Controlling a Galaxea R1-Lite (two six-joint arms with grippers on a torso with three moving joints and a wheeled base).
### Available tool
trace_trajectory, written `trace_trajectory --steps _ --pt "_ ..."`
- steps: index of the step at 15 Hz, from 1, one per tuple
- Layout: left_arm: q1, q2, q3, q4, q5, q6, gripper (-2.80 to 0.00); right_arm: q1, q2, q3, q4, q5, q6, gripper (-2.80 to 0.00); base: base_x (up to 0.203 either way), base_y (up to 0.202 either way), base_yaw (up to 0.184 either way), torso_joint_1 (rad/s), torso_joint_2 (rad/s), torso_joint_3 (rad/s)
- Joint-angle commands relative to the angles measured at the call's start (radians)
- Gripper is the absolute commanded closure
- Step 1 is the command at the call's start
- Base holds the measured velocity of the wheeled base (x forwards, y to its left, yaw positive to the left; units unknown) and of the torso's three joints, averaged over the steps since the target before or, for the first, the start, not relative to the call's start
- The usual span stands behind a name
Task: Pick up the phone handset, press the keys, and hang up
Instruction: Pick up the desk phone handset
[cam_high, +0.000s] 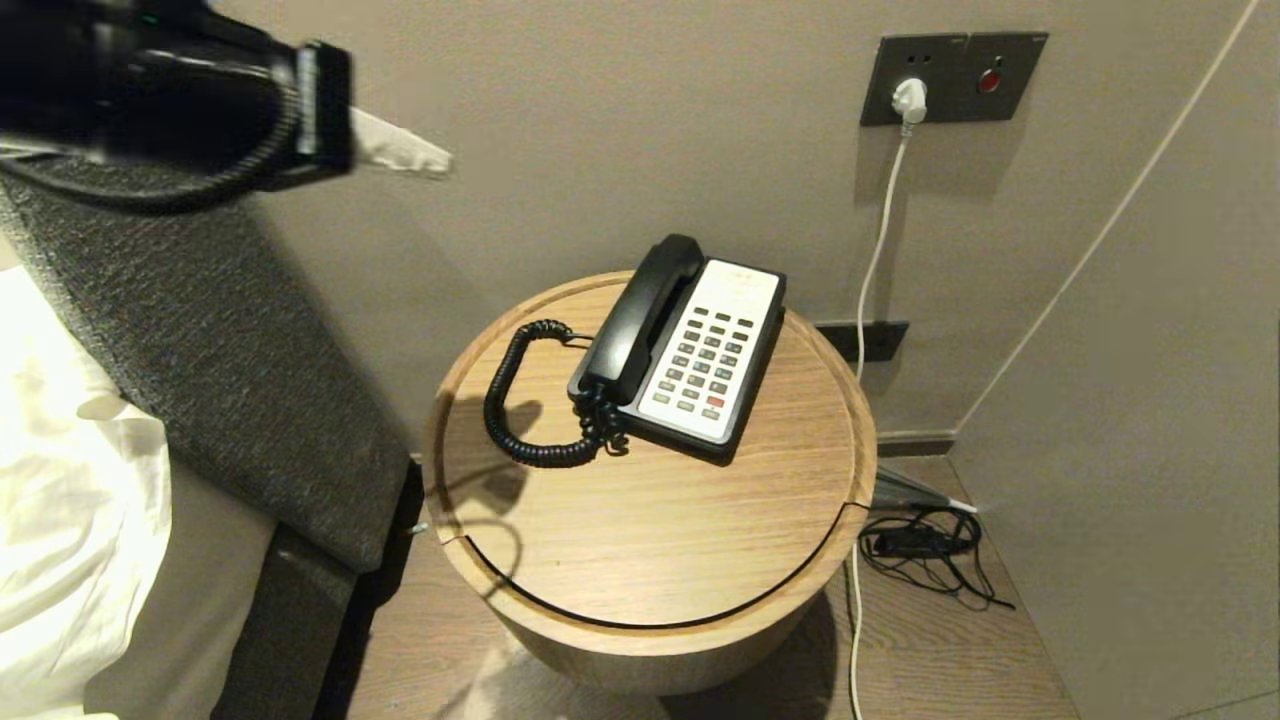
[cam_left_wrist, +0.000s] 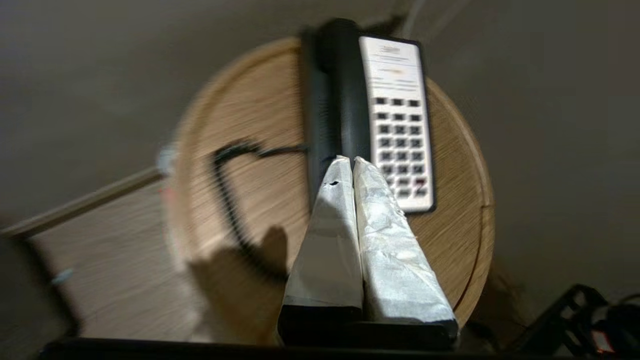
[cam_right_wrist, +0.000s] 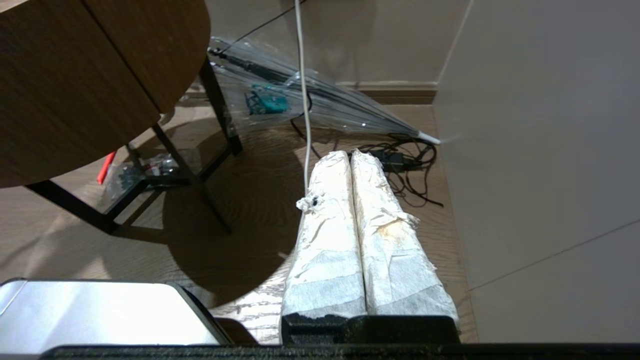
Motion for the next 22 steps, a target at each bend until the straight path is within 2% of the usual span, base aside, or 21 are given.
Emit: trace_trajectory --steps 1,3,5,6,8,10,11,17,22 --pt "-0.101 0.168 -0.027 -0.052 0.026 -0.032 0.0 0.0 0.0 0.0 0.0 0.001 -0.001 0.0 0.0 0.0 0.0 0.0 0.0 0.0" --pt "-0.176 0.189 -0.022 -0.078 0.157 -0.045 0.0 0.0 0.0 0.0 0.0 0.001 -0.001 0.0 0.0 0.0 0.0 0.0 0.0 0.0" --pt "-0.2 0.203 -0.016 -0.078 0.187 -0.037 0.0 0.0 0.0 0.0 0.0 0.001 -0.001 0.0 0.0 0.0 0.0 0.0 0.0 0.0" --pt "-0.2 0.215 -0.023 -0.079 0.191 -0.034 -2.8 0.0 0.0 0.0 0.0 0.001 -0.001 0.0 0.0 0.0 0.0 0.0 0.0 0.0" --pt "-0.205 0.231 -0.021 -0.079 0.236 -0.029 -2.8 0.0 0.0 0.0 0.0 0.001 -0.001 0.0 0.0 0.0 0.0 0.0 0.0 0.0" --pt "-0.226 0.265 -0.02 -0.079 0.363 0.021 -2.8 0.0 0.0 0.0 0.0 0.001 0.001 0.0 0.0 0.0 0.0 0.0 0.0 0.0" --pt "-0.236 0.281 -0.022 -0.082 0.399 0.034 -2.8 0.0 0.0 0.0 0.0 0.001 -0.001 0.0 0.0 0.0 0.0 0.0 0.0 0.0" --pt "-0.287 0.328 -0.021 -0.138 0.447 0.053 -2.8 0.0 0.0 0.0 0.0 0.001 0.001 0.0 0.0 0.0 0.0 0.0 0.0 0.0" --pt "-0.289 0.344 -0.013 -0.138 0.475 0.057 -2.8 0.0 0.0 0.0 0.0 0.001 -0.001 0.0 0.0 0.0 0.0 0.0 0.0 0.0"
